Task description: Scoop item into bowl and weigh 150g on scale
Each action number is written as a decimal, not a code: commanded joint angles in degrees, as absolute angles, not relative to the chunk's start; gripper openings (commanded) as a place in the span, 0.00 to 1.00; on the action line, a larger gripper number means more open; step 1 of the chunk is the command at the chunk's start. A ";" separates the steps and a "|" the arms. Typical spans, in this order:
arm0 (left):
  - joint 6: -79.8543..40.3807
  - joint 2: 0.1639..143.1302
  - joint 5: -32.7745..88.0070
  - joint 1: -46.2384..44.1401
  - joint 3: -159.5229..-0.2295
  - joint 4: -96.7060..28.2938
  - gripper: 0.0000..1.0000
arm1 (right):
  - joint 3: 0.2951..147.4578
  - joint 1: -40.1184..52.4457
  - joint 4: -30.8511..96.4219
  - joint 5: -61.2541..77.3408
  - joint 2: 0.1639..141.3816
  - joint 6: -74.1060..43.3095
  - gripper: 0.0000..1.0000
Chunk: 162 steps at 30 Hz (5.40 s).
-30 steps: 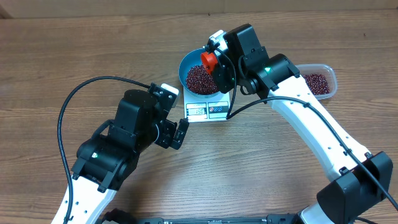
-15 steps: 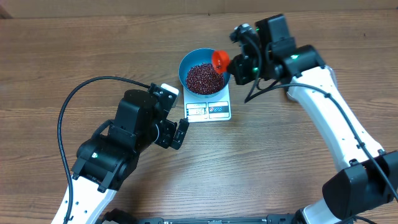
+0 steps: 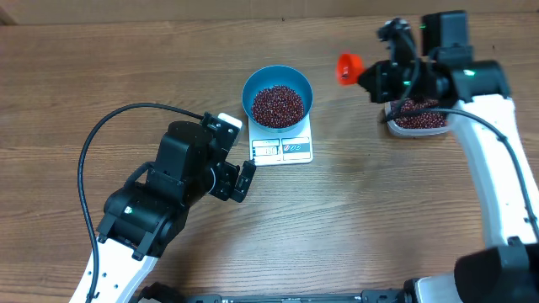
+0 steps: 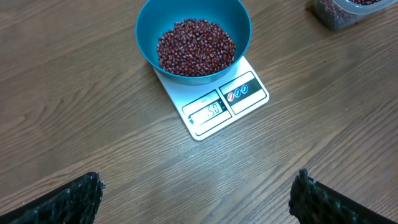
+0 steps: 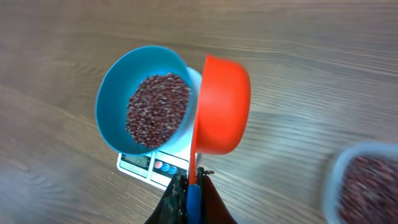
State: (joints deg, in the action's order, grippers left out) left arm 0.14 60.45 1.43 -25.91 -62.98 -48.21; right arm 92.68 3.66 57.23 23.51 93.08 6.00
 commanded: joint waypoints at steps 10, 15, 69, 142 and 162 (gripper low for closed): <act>-0.19 60.73 1.06 -26.28 -62.78 -48.07 1.00 | 93.08 -5.10 61.73 15.40 89.58 6.44 0.04; -0.19 60.73 1.06 -26.28 -62.78 -48.07 1.00 | 93.08 -6.70 61.93 7.20 89.58 6.44 0.04; -0.19 60.73 1.06 -26.28 -62.78 -48.07 1.00 | 91.35 -6.79 64.42 0.16 95.85 -6.24 0.04; -0.19 60.73 1.06 -26.28 -62.78 -48.07 1.00 | 90.06 -13.19 73.47 4.29 89.30 -4.01 1.00; -0.19 60.73 1.06 -26.28 -62.78 -48.07 0.99 | 90.06 -13.21 77.25 6.28 86.26 -4.89 1.00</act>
